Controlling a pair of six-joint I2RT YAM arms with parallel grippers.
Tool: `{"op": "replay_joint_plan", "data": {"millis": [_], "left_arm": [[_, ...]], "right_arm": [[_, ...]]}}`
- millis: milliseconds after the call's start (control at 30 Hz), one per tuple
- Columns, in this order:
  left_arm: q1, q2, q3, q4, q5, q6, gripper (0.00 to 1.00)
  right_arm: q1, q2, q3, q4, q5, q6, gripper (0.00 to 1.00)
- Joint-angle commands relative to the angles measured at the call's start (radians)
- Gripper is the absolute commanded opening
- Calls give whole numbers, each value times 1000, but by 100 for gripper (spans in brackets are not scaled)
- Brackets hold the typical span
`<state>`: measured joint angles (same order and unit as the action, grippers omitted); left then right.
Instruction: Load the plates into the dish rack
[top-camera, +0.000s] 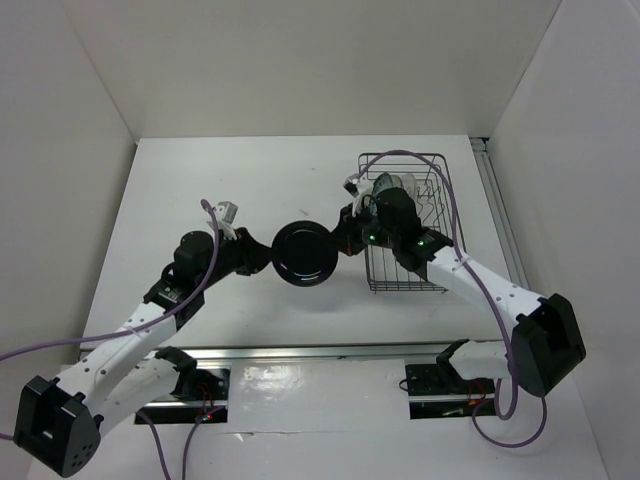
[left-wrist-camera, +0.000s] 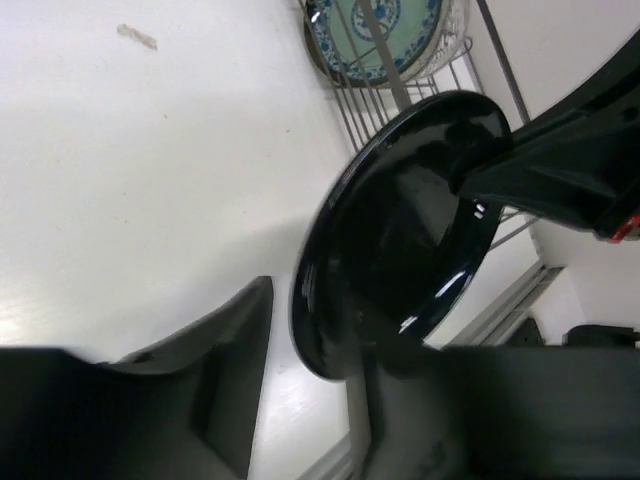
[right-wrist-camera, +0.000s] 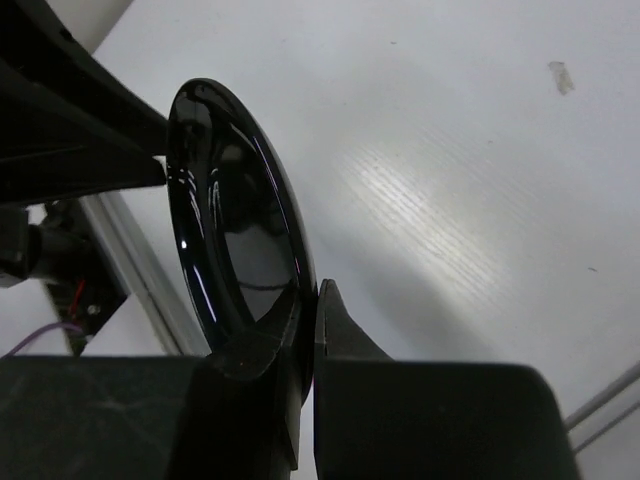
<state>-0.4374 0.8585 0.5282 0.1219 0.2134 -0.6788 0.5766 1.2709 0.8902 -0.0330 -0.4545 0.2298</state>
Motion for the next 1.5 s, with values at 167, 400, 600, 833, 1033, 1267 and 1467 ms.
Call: {"op": "replay_joint_plan", "data": {"millis": [167,400,600,833,1033,1267,1467], "left_arm": [[-4,28,58,-22,-74,-39,100],[-4,57,49,-24,-62,-48,100],[-4,79,18,12,-28,-68,100],[-4,88,0,33,3,-77,100],[-4,79,-10,42,23,-87,100],[-4,60,-10,42,23,-87,100],[-4,51,-19,42,23,-87,100]], "right_arm": [[-39,-67,314,-232,694,-72,0],[-324,-16,483,-331,911,-168,0],[-420,14,402,-246,1117,-211,0],[-461,77,314,-180,1114,-198,0],[-462,122,279,-139,1139,-221,0],[-462,162,279,-130,1123,-221,0],[-443,171,288,-130,1105,-211,0]]}}
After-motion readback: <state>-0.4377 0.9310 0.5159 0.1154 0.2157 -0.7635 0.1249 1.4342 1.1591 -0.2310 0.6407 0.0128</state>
